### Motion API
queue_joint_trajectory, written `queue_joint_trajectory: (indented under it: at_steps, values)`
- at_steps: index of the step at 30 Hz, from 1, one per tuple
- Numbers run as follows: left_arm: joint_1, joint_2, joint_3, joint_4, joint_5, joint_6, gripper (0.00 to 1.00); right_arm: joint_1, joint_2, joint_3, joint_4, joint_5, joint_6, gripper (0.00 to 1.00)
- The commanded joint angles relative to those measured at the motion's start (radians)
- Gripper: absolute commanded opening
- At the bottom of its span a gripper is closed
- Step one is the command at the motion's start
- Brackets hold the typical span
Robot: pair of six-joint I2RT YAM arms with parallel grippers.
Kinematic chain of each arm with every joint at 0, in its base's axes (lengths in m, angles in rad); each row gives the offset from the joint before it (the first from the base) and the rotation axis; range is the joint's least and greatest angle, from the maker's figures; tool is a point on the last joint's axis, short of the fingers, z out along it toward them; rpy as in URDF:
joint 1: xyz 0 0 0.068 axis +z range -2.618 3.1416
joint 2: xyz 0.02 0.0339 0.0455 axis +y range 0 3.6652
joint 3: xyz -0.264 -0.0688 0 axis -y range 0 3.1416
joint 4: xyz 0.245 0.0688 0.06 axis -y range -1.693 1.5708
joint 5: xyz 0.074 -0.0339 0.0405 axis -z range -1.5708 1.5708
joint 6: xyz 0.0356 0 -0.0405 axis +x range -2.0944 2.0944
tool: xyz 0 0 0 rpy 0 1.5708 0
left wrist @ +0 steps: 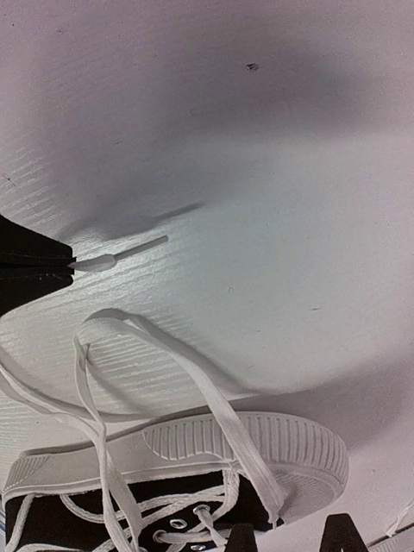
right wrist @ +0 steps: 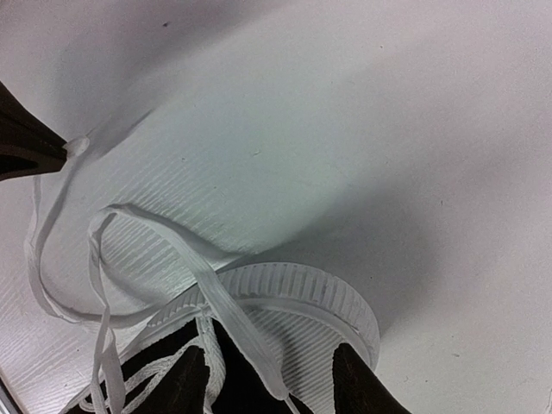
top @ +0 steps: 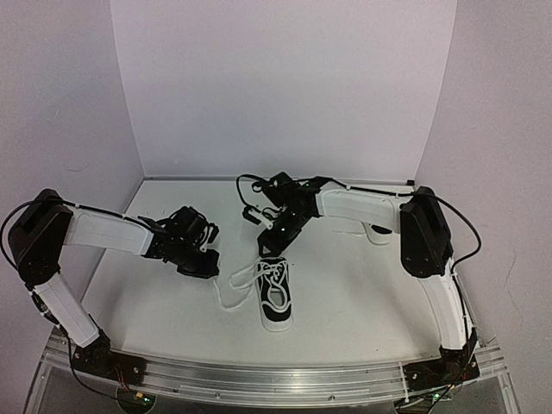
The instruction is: Tie the shoes
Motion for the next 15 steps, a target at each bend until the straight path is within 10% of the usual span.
queue_joint_trajectory:
  at_steps: [1,8,15]
  values:
    - [0.002,-0.011,0.026,0.023,0.004,0.001,0.00,0.005,0.042,-0.010,-0.007,0.025,-0.014,0.45]
    - [0.002,-0.023,0.040,0.010,-0.001,0.002,0.00,0.004,0.062,-0.023,0.003,0.029,-0.013,0.37]
    - [0.002,-0.024,0.067,0.002,0.001,0.018,0.00,0.005,-0.008,-0.045,0.011,0.030,0.010,0.00]
